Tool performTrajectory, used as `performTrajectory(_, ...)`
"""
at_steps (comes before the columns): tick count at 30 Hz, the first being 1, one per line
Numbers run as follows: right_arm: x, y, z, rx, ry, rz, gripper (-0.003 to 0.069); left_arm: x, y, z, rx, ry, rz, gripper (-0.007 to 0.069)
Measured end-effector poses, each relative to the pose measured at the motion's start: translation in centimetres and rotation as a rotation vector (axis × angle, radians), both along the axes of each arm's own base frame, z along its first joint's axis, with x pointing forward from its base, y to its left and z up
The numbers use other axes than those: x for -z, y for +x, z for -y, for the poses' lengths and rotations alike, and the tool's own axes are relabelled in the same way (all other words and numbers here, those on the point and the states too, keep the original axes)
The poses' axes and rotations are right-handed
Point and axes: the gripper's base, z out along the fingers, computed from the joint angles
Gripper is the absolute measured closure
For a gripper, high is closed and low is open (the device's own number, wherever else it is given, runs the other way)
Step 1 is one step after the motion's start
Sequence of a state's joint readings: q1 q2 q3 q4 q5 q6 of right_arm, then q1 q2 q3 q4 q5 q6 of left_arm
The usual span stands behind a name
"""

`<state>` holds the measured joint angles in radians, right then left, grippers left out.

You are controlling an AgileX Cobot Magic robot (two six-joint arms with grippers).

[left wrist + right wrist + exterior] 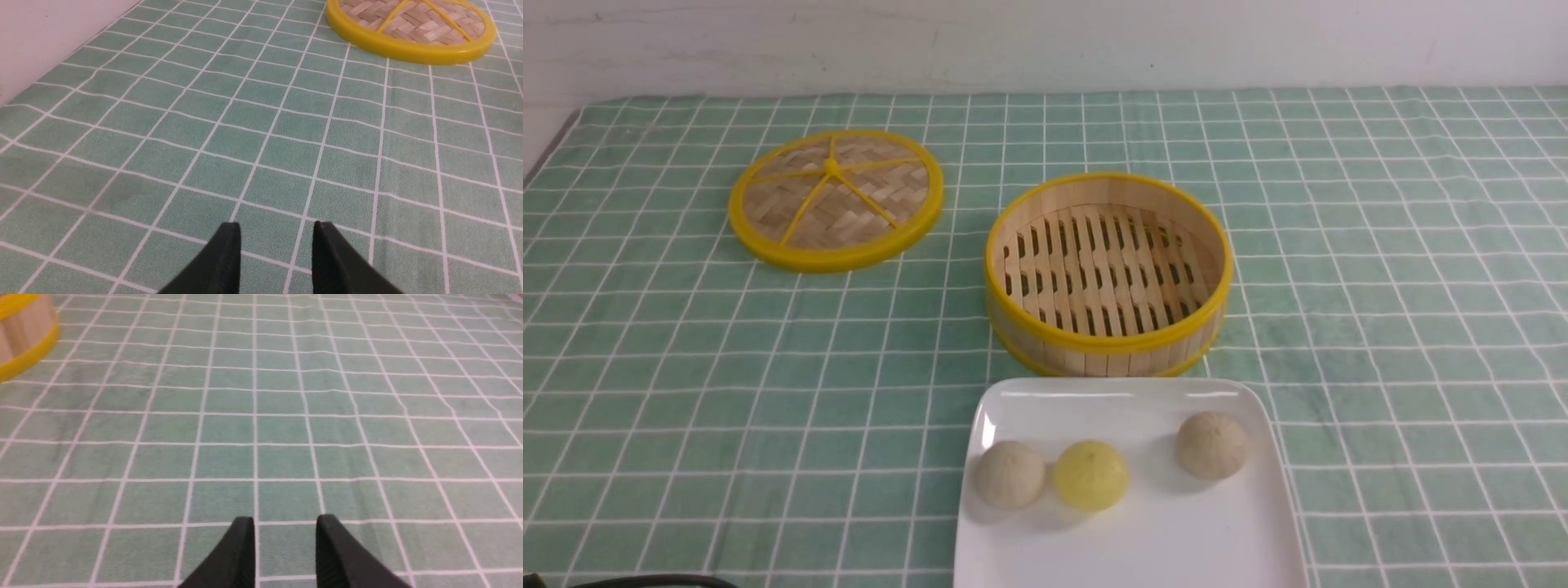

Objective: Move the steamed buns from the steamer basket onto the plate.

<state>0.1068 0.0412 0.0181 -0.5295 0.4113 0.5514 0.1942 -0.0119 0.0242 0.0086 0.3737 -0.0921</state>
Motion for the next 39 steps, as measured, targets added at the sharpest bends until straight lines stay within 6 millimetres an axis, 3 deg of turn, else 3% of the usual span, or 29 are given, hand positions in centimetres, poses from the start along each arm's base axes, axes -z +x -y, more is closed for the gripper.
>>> performTrajectory(16,-0.04,-0.24,0.73,0.180,0.074,0.018,0.0419,0.00,0.00,0.00,0.000,0.000,0.000,0.0347)
performTrajectory(39,-0.19,-0.65,0.96,0.210,0.049,0.047,0.0419,0.00,0.00,0.00,0.000,-0.001,-0.001,0.0347)
